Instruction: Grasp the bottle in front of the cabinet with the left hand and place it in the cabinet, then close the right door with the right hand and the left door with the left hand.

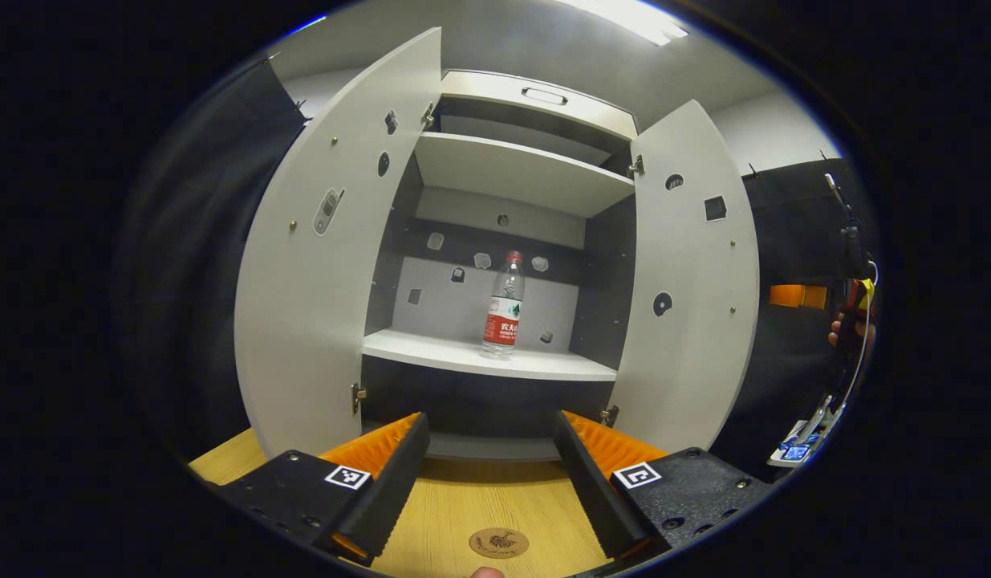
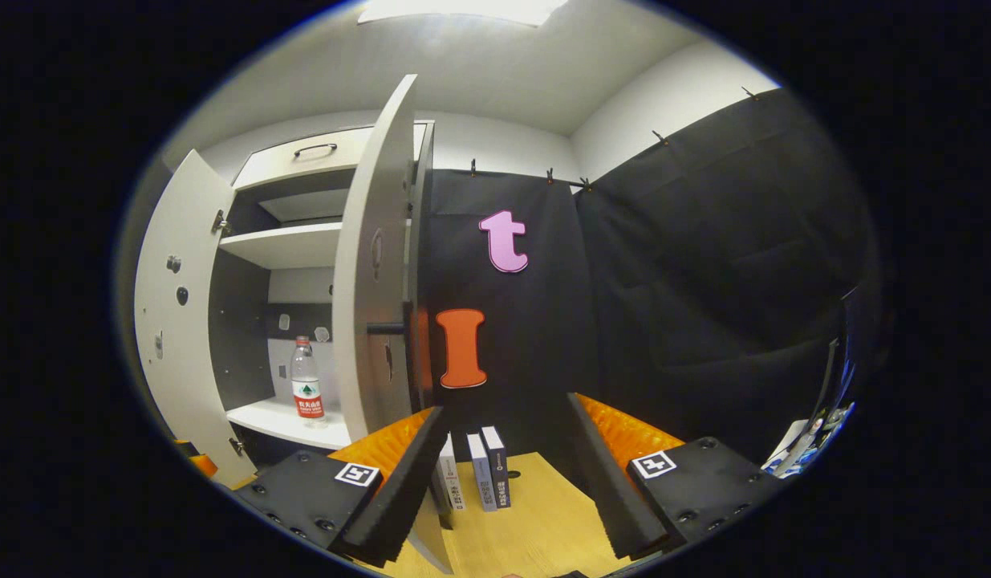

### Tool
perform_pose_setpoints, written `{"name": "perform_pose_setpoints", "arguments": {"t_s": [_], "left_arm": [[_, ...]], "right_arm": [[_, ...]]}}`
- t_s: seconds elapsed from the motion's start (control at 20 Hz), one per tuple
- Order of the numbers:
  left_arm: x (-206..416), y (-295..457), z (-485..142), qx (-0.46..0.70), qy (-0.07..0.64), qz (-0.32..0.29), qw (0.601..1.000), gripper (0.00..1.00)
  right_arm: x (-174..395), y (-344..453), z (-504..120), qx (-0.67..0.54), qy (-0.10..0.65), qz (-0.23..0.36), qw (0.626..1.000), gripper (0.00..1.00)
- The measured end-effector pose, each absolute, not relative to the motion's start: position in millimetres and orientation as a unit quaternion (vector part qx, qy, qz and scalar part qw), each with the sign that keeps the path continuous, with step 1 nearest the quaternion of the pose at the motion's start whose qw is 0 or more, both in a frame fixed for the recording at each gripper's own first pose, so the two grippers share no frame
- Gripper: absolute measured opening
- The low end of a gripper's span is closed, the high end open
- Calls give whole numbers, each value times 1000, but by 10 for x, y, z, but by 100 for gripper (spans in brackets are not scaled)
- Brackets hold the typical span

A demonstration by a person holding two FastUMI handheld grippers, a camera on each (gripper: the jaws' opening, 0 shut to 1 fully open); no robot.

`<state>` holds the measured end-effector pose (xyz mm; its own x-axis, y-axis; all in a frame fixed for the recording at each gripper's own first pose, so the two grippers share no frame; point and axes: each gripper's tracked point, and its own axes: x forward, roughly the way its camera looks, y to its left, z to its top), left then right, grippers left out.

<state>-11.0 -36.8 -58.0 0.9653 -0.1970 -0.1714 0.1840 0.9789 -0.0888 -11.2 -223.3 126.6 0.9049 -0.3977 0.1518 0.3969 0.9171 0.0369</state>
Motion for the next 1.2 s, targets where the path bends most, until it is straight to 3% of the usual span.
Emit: {"name": "perform_pose_setpoints", "arguments": {"t_s": [0.3, 0.35, 0.4, 0.45, 0.5, 0.55, 0.6, 0.65, 0.7, 0.75, 0.8, 0.85, 0.9, 1.05, 1.1, 1.15, 1.2], "left_arm": [[-169, -47, -500, -33, 83, -57, 994, 95], [-175, -14, -498, -32, 82, -52, 995, 95], [-181, 7, -498, -31, 81, -49, 995, 95], [-177, 15, -491, -32, 82, -49, 995, 95], [-186, 8, -482, -34, 81, -49, 995, 95], [-186, 5, -476, -36, 80, -50, 995, 95], [-187, -1, -471, -37, 79, -51, 995, 95], [-191, -14, -467, -38, 77, -53, 995, 95], [-179, -19, -454, -40, 75, -54, 995, 95], [-164, -25, -432, -43, 71, -53, 995, 95], [-177, -25, -420, -46, 68, -54, 995, 95], [-172, -43, -399, -50, 65, -56, 995, 95], [-163, -69, -389, -54, 63, -59, 995, 95], [-138, -117, -346, -63, 60, -64, 994, 95], [-126, -124, -342, -63, 59, -65, 994, 95], [-133, -128, -337, -62, 59, -66, 994, 95], [-137, -120, -333, -61, 59, -66, 994, 95]], "right_arm": [[157, -2348, 1379, -6, -81, -198, 977, 98], [188, -2314, 1362, -8, -77, -193, 978, 89], [204, -2291, 1338, -10, -73, -192, 979, 98], [212, -2309, 1331, -15, -74, -194, 978, 98], [209, -2289, 1347, -15, -77, -195, 978, 96], [199, -2264, 1336, -17, -77, -192, 978, 88], [205, -2240, 1341, -16, -78, -190, 978, 96], [203, -2228, 1329, -15, -76, -189, 979, 96], [202, -2207, 1332, -17, -75, -188, 979, 88], [201, -2173, 1337, -22, -73, -184, 980, 96], [222, -2124, 1343, -27, -73, -179, 981, 96], [229, -2086, 1344, -29, -71, -175, 982, 87], [228, -2048, 1339, -27, -70, -172, 982, 96], [257, -1875, 1329, -23, -67, -154, 986, 96], [282, -1790, 1328, -21, -66, -145, 987, 88], [298, -1707, 1318, -21, -65, -136, 988, 95], [328, -1628, 1314, -22, -64, -128, 990, 95]]}}
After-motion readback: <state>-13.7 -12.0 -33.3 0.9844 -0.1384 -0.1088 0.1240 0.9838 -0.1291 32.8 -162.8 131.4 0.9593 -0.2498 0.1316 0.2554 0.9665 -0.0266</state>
